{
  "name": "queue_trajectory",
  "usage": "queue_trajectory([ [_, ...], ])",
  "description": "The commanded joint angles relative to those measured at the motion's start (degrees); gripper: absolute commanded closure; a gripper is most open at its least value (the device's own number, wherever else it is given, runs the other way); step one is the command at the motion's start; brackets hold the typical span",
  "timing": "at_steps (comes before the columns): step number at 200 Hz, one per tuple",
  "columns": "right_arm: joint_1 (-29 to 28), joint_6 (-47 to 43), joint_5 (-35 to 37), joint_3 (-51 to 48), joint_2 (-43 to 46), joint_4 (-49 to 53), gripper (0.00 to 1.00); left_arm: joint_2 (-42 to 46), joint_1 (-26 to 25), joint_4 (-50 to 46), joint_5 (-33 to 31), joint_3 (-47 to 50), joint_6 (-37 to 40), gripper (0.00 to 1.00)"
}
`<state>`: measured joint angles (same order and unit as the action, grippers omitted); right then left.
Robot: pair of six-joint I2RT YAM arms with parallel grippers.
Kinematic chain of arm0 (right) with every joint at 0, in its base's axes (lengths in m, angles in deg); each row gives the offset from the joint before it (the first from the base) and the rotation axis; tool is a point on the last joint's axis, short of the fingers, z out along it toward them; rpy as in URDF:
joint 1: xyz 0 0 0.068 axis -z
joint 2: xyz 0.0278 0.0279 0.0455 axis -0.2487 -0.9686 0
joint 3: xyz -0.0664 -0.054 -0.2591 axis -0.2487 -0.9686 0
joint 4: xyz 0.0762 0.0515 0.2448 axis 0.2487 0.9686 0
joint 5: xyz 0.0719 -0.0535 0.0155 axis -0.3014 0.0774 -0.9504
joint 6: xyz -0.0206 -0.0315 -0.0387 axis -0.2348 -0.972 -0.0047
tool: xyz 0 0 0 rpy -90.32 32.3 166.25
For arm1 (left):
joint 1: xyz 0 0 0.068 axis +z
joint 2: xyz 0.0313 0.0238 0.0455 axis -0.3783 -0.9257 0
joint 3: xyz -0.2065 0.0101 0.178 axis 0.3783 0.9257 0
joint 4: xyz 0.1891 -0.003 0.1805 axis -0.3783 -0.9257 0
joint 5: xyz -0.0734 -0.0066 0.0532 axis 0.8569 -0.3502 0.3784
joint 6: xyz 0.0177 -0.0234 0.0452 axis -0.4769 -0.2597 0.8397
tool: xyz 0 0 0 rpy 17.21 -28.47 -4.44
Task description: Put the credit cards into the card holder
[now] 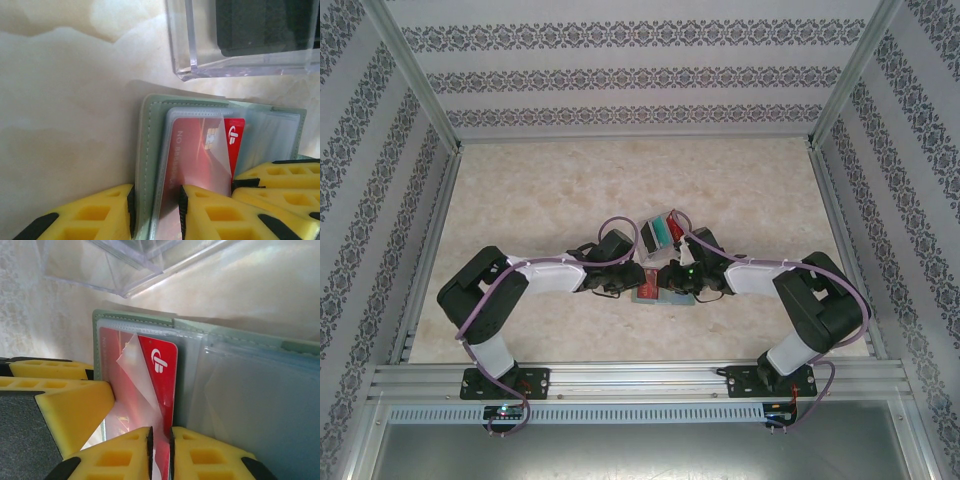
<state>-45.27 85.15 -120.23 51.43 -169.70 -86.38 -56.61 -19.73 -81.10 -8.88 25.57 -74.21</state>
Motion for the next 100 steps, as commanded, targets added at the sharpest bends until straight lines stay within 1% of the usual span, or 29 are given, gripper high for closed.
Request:
queue_trajectory([
  [1,-0.09,-1.81,-2.72,1.87,1.12,-0.22,0.81,1.31,-1.02,3.04,0.48,1.47,-0.93,0.68],
  [7,0.18,-2.26,-1.86,2.07,2.25,1.41,0.79,1.77,-1.02,2.84,-0.09,1.91,-1.06,0.68],
  [19,0.83,-3.61,1.44,2.45,5.32,5.69,0.72,3.0,-1.02,2.5,-1.44,2.85,-1.23,0.67],
  [42,1.08,-9.46,8.38,5.88,10.5,14.93,0.65,5.47,-0.94,0.59,-4.8,3.87,-1.04,0.63],
  [55,0.7,-13.37,12.58,9.64,11.32,20.32,0.64,6.49,-0.85,-0.57,-6.58,4.05,-1.1,0.61],
  [84,-0.89,-21.25,24.3,20.0,7.23,29.92,0.62,8.14,0.15,-2.28,-8.56,3.69,-0.39,0.57],
  [100,-1.5,-24.41,26.77,25.46,2.64,32.6,0.62,8.93,0.91,-3.29,-9.77,3.35,-0.26,0.57],
])
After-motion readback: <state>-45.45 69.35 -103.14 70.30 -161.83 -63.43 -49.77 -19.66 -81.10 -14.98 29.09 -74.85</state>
